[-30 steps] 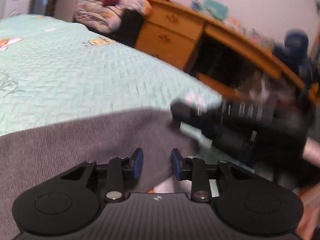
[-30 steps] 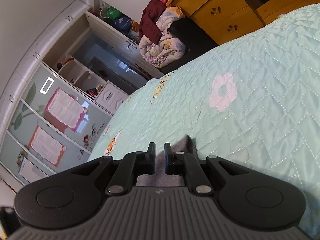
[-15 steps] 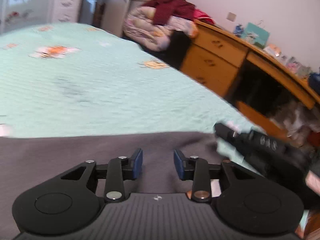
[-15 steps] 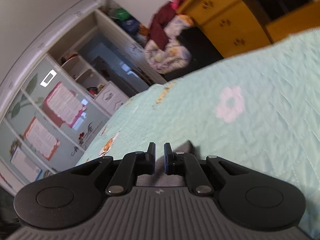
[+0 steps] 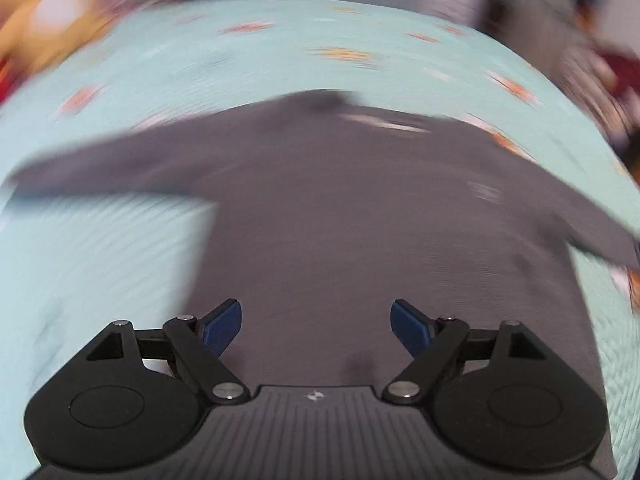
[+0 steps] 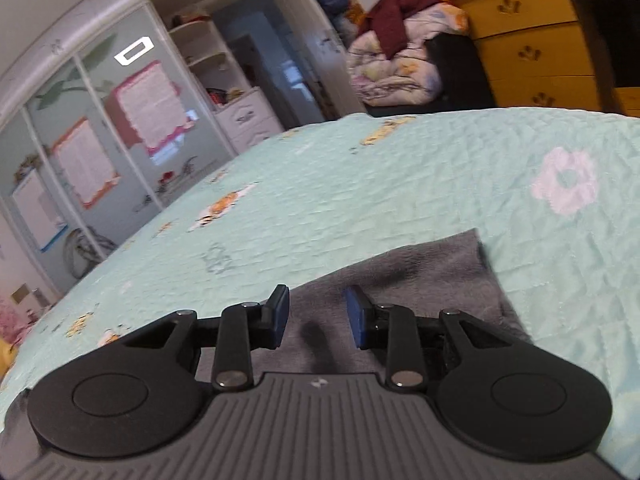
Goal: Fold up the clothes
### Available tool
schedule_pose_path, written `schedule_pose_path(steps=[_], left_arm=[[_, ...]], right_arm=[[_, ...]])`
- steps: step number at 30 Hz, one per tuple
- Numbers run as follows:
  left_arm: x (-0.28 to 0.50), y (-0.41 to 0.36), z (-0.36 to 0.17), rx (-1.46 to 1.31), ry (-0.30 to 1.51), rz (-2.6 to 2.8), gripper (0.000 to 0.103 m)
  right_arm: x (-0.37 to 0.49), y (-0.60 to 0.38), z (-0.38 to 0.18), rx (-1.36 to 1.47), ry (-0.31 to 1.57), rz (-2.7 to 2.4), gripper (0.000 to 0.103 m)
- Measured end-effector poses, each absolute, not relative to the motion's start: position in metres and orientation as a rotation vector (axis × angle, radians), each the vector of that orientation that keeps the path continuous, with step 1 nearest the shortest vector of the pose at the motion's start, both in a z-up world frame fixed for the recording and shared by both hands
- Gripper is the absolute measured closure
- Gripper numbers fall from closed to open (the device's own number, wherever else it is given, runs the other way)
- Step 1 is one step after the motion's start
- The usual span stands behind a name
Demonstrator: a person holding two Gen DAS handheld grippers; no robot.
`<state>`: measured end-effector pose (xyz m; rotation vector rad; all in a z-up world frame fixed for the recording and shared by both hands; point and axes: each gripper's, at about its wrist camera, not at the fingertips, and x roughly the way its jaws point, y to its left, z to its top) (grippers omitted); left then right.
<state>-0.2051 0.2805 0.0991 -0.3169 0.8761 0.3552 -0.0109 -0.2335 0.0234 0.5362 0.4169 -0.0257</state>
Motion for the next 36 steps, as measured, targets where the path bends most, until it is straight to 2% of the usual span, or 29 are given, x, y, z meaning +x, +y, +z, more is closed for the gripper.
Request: schedule_pose_path(steps=[5,8,12,18,19,22,25,27,28,29,31,32,36], left_arm=[[-0.254,0.364,0.092,-0.515,0.796,0.446,0.018],[-0.260,0.394,0.080,-0.633,0.731,0.465,0.018],[-0.259,0.435,0.056,-0.812,0.676,0.468,0.020],[-0.246,0.471,0.040,-0.847,0.526,0.430,0.020],[-0.246,0.474,0.036,-0.845,0.504,0.428,0.022],[-0.250,0.480,0.023,-0.845,0.443,0.422,0.026],[-0.249,0.480,0.025,-0.832,0.428,0.417,0.025],[-0.249,0.479,0.023,-0.832,0.410,0.413,0.024],[-0.251,0.478,0.023,-0.831,0.399,0.412,0.024],[-0.252,0.477,0.023,-0.829,0.392,0.411,0.024],[-0.251,0.475,0.022,-0.820,0.385,0.412,0.022],[-0.249,0.473,0.022,-0.808,0.388,0.412,0.019],[-0.244,0.469,0.018,-0.752,0.389,0.401,0.014]], right_arm=[[-0.019,-0.201,0.034,0.456,0.501,-0.053,0.070],[-0.073,-0.118,0.065,0.434,0.478,0.158,0.070],[-0.110,0.008,0.083,0.384,0.545,0.460,0.070],[-0.083,0.180,0.070,0.364,0.728,0.726,0.072],[-0.075,0.201,0.068,0.368,0.739,0.734,0.076],[-0.048,0.240,0.059,0.347,0.720,0.682,0.082],[-0.020,0.278,0.049,0.320,0.706,0.626,0.082],[0.005,0.292,0.021,0.268,0.778,0.551,0.083],[0.014,0.291,0.012,0.276,0.782,0.533,0.100],[0.021,0.290,0.004,0.284,0.789,0.517,0.103],[0.028,0.283,0.008,0.329,0.809,0.507,0.103],[0.031,0.280,0.011,0.353,0.792,0.507,0.097],[0.054,0.286,0.020,0.370,0.693,0.504,0.096]])
